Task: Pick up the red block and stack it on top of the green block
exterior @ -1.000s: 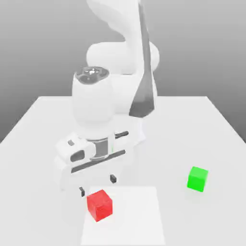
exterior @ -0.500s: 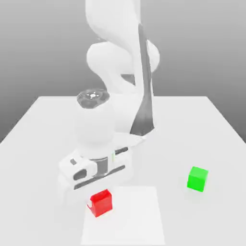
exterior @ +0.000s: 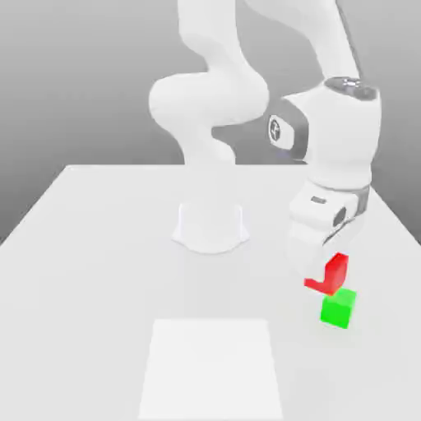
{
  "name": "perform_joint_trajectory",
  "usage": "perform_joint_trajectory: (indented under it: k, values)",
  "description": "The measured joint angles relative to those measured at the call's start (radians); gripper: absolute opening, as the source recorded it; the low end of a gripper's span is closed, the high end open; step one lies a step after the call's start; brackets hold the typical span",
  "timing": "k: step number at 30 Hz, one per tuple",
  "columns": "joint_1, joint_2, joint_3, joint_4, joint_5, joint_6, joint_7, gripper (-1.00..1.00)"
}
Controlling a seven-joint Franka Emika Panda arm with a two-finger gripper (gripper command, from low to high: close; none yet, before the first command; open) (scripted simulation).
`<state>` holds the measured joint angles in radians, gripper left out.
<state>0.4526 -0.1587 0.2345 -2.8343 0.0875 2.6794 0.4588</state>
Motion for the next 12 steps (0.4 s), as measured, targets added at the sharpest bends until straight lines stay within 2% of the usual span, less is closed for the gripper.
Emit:
perform_joint_trajectory:
  k: [4, 9, 10, 12]
  values:
    - [-0.003, 0.078, 0.021, 0.001, -0.053, 0.077, 0.057, -1.0]
    - [-0.002, 0.214, -0.002, 0.004, -0.152, 0.205, 0.129, -1.0]
    - [0.0, 0.232, -0.006, 0.004, -0.166, 0.222, 0.139, 1.0]
    - [0.0, 0.232, -0.006, 0.004, -0.166, 0.222, 0.139, 1.0]
